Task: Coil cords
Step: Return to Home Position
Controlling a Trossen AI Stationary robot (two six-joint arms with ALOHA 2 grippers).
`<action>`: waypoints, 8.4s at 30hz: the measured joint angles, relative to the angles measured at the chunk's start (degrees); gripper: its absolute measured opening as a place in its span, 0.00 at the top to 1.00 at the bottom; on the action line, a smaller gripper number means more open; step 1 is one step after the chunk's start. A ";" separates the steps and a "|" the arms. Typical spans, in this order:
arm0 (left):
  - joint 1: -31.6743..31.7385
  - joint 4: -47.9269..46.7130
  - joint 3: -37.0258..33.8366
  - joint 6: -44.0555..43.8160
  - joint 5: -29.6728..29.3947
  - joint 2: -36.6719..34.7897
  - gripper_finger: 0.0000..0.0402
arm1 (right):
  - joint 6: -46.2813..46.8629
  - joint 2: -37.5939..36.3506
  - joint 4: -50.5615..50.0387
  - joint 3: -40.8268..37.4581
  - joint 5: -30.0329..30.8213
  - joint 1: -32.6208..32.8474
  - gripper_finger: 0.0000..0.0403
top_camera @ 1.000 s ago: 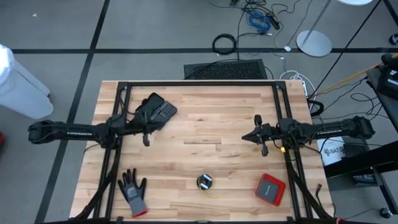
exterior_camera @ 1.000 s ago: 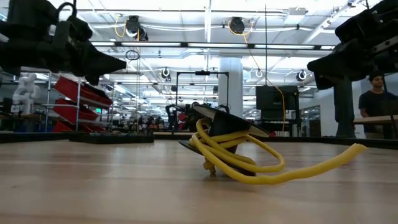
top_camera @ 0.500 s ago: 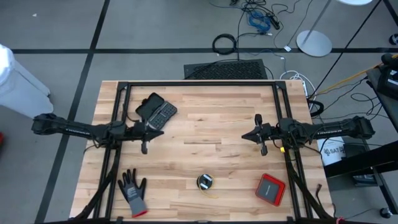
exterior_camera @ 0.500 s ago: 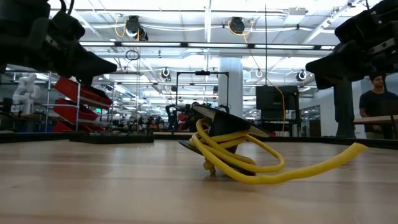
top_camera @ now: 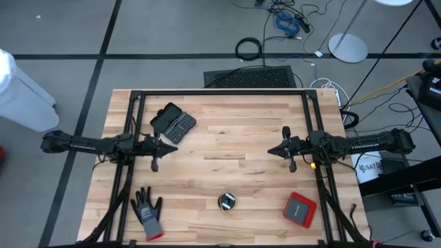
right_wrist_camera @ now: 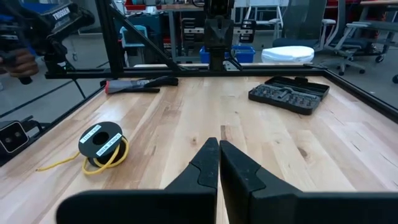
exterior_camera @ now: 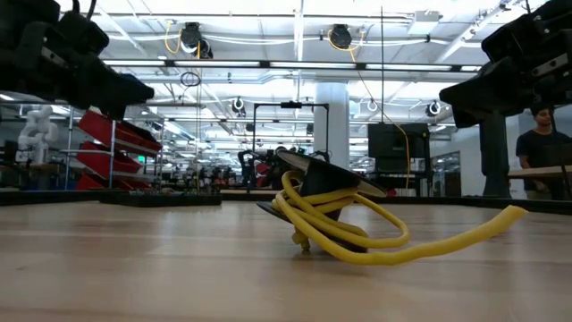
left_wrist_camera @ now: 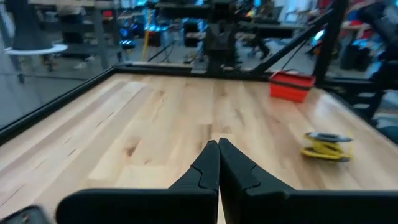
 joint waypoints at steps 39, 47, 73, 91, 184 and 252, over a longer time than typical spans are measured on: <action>-3.41 -18.39 3.32 0.68 0.63 -16.69 1.00 | -3.04 -1.51 -0.56 0.83 -3.43 0.00 1.00; -3.10 -10.65 0.57 1.62 2.32 -16.69 1.00 | -4.66 -2.69 1.60 0.83 -4.46 0.00 1.00; -3.13 -9.80 0.00 1.73 5.99 -15.55 1.00 | -5.45 -6.79 3.07 0.83 -1.01 -0.01 1.00; -3.13 -9.74 -0.02 1.68 5.83 -15.55 1.00 | -2.13 -16.04 -9.59 0.83 10.46 -0.02 1.00; -3.15 -9.65 -0.02 1.66 5.83 -15.55 1.00 | 0.44 -24.37 -18.31 0.76 11.69 7.13 1.00; -3.13 -9.65 -0.02 1.66 5.83 -15.55 1.00 | 0.44 -24.37 -18.31 0.76 11.70 7.13 1.00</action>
